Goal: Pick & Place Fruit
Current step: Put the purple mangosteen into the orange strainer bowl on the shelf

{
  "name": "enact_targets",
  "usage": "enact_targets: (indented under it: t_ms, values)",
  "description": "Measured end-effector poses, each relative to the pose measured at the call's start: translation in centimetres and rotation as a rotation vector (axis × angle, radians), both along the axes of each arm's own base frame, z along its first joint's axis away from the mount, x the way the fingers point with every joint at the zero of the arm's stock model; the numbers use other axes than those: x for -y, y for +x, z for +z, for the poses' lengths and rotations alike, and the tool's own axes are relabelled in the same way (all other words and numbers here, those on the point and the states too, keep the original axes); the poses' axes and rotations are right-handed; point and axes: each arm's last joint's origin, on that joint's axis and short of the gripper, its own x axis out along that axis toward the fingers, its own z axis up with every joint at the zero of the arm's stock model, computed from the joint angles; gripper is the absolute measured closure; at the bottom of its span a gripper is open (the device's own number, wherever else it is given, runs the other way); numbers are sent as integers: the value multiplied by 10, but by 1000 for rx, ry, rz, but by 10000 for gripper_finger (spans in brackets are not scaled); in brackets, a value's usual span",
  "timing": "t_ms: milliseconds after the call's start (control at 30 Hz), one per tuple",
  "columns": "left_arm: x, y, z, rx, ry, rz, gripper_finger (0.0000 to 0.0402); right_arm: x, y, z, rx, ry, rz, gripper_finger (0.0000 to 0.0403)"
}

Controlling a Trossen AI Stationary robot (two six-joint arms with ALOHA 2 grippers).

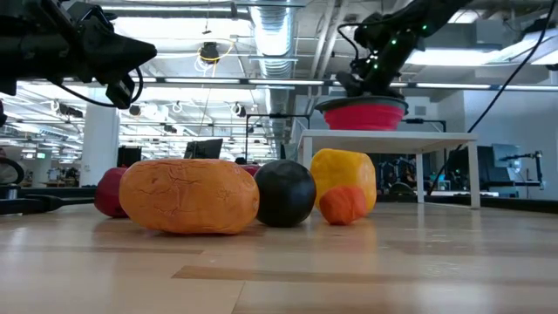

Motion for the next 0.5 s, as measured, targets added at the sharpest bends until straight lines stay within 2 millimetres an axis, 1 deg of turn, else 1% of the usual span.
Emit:
enact_targets:
  t_ms: [267,500]
  values:
    - [0,0,0,1,0,-1,384,10,7,-19,-53,25,-1,162]
    - [0,0,0,2,0,-1,384,9,9,-19,-57,13,16,162]
